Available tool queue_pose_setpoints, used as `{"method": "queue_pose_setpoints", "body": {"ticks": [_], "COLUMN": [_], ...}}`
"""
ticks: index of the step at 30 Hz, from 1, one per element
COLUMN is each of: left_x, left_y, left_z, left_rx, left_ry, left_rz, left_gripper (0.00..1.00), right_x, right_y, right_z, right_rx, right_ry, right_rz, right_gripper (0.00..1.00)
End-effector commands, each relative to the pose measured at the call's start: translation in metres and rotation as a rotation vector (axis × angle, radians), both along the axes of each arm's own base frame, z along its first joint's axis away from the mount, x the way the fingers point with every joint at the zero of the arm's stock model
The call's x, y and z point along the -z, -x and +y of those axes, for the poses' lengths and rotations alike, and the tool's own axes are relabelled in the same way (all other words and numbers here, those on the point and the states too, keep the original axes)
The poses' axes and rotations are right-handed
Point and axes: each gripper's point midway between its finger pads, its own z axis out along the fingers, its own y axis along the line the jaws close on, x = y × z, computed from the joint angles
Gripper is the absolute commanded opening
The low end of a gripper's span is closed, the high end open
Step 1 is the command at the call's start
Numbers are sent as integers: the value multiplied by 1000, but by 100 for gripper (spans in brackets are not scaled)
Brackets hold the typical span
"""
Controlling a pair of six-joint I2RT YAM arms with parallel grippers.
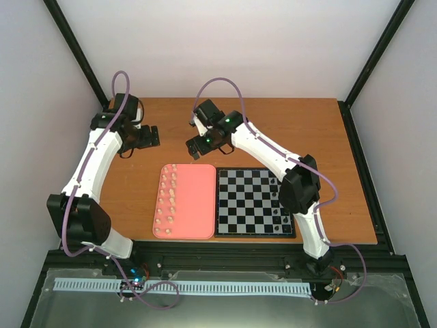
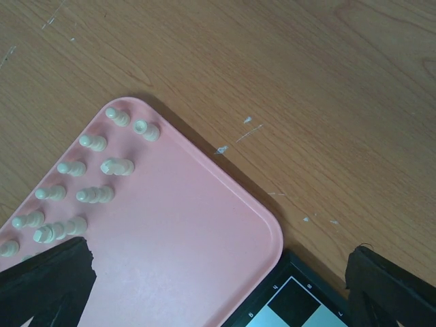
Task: Set up the chess pieces on the board
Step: Pick up the chess piece from the storage box.
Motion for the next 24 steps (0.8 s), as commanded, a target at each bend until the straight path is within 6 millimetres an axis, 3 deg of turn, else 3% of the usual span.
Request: {"method": "queue_pose_setpoints", "body": {"ticks": [1,5,10,16,24], "left_x": [-9,-5,1,10,38], "left_y": [0,1,8,17,33], "left_z": [5,10,20,18,26], "left_rx": [-21,-32,-80,-108,-164], "left_ry": [13,12,45,81,71], "left_rz": [-20,-8,13,38,98], "left_gripper": [100,100,100,100,100], "right_x": [-26,-27,-23,-1,33], "right_y": [-7,-15,-14,-15,4], "right_z": [-6,-8,8,29,54], "right_rx": [9,11,-33,-25,-75], "right_ry": [-34,-53,-103,-127,-83], "right_rz": [-57,-50,-15,74,129], "right_gripper": [100,100,100,100,88]}}
